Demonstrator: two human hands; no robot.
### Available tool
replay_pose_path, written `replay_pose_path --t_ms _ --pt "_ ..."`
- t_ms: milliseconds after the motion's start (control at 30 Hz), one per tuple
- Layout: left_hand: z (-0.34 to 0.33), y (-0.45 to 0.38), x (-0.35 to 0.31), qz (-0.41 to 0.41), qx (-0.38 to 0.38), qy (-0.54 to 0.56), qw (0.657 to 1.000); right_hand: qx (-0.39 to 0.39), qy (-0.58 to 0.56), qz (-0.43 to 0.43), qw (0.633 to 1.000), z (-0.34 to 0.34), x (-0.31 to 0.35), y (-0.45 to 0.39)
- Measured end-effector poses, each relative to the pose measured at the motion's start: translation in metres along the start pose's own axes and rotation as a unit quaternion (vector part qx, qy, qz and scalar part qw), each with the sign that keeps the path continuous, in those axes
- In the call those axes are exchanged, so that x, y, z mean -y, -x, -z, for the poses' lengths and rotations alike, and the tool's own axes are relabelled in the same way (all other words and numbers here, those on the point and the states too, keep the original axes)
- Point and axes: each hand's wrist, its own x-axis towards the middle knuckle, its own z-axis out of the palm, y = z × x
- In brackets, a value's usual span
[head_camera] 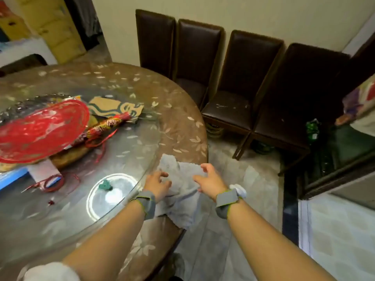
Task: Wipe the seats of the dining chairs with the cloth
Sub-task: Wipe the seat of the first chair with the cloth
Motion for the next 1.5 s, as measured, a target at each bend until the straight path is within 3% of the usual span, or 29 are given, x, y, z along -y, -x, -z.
replay_pose_path --t_ms 167,433,500,600,667,733,900,1033,1167,1333,1500 --pt "-0.008 -0.034 -0.005 0.005 -0.020 -0.010 1.000 0.082 0.123 -0.021 0.989 -0.026 -0.002 -0.035" --pt "-0.031 -0.065 -0.008 0.091 -0.043 0.019 0.995 0.093 0.054 -0.068 0.992 -0.025 -0.025 -0.077" --pt "-0.035 -0.065 -0.030 0.023 -0.022 0.043 0.999 0.084 0.014 -0.058 0.995 -0.009 -0.021 -0.085" --pt "-0.044 -0.062 -0.086 -0.108 0.099 0.147 0.978 0.114 -0.057 -0.045 0.991 0.033 -0.005 -0.095" --pt "-0.059 -0.064 -0.134 -0.176 0.175 0.109 0.963 0.138 -0.098 -0.024 0.985 0.076 0.003 -0.100" --pt "-0.063 -0.069 -0.162 -0.239 0.185 0.025 0.953 0.146 -0.108 -0.007 0.983 0.100 0.011 -0.101" --pt "-0.120 -0.088 -0.254 -0.307 0.099 -0.105 0.941 0.069 -0.171 -0.003 0.983 0.206 0.007 -0.118" --pt "-0.193 -0.101 -0.326 -0.301 0.070 -0.214 0.927 -0.009 -0.224 -0.007 0.975 0.296 -0.014 -0.131" --pt "-0.260 -0.107 -0.377 -0.305 0.072 -0.200 0.928 -0.081 -0.248 0.011 0.965 0.377 -0.034 -0.141" --pt "-0.329 -0.125 -0.424 -0.331 0.091 -0.229 0.911 -0.177 -0.088 0.073 0.978 0.450 -0.046 -0.160" --pt "-0.378 -0.165 -0.442 -0.271 0.117 -0.158 0.942 -0.241 -0.001 0.129 0.962 0.487 -0.067 -0.195"
